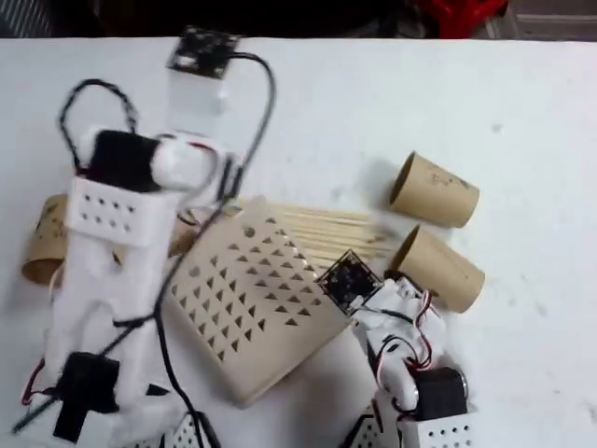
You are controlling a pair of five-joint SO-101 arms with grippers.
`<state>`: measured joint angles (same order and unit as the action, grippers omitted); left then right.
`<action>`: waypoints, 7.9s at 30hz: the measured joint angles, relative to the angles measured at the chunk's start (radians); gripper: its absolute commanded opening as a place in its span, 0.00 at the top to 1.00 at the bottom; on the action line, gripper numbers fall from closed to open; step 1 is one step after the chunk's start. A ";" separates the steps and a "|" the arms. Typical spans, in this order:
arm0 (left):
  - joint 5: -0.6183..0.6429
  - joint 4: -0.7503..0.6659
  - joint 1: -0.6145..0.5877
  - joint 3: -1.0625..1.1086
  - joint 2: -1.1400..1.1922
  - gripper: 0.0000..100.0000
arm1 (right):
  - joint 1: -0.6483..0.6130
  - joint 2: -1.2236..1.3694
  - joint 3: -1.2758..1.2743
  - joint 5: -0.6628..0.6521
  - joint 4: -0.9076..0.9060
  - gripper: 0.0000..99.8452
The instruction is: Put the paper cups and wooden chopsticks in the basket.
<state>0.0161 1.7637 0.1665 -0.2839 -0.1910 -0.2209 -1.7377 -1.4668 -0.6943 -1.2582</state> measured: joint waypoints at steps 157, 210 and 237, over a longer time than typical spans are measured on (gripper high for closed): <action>-0.338 -0.259 -0.075 0.058 0.568 0.73 | 0.031 0.612 0.334 0.091 0.252 0.94; -0.219 -0.473 -0.193 0.209 0.568 0.73 | 0.152 2.260 2.021 1.318 -0.446 0.80; -0.219 -0.473 -0.193 0.209 0.577 0.73 | 0.163 2.372 2.223 1.470 -0.440 0.80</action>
<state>-0.2033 1.2912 -0.0269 -0.0752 0.3859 -0.0583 0.6345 0.7564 0.7756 -1.6985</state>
